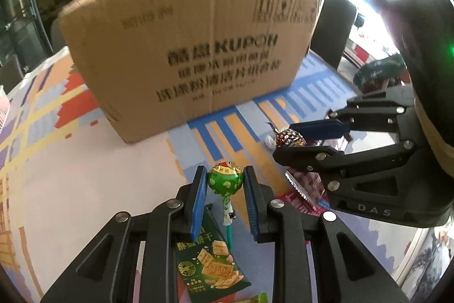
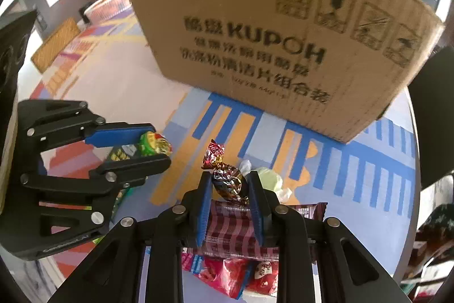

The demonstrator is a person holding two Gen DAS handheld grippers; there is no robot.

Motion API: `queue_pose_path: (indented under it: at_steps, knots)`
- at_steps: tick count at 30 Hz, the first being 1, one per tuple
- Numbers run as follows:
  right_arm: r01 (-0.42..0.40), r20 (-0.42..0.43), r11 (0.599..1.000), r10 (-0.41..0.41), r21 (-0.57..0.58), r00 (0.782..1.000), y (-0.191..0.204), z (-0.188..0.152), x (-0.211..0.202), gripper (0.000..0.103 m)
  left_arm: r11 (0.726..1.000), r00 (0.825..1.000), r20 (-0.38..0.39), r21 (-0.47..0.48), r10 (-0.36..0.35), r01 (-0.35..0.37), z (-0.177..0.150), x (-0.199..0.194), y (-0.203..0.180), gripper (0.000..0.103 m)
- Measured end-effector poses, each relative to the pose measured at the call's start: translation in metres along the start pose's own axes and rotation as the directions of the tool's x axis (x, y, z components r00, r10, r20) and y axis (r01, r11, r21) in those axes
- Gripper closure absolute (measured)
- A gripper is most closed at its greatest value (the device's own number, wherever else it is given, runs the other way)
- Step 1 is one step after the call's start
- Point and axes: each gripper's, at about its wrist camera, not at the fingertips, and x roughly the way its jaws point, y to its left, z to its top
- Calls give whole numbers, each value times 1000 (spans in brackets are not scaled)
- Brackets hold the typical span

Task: Organize snacks
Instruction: 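Carry the candy and lollipop over the box and open both tools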

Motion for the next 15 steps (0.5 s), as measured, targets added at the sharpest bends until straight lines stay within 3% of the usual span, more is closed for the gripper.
queue_pose_path:
  at_steps: [5, 15]
  knots:
    - [12, 53, 998, -15, 54, 998, -6, 0, -18, 77, 999, 997, 58, -23, 49, -48, 9, -15, -4, 77]
    - [33, 185, 993, -54, 112, 981, -10, 7, -68, 77, 996, 986, 156, -70, 66, -56, 32, -52, -5, 77]
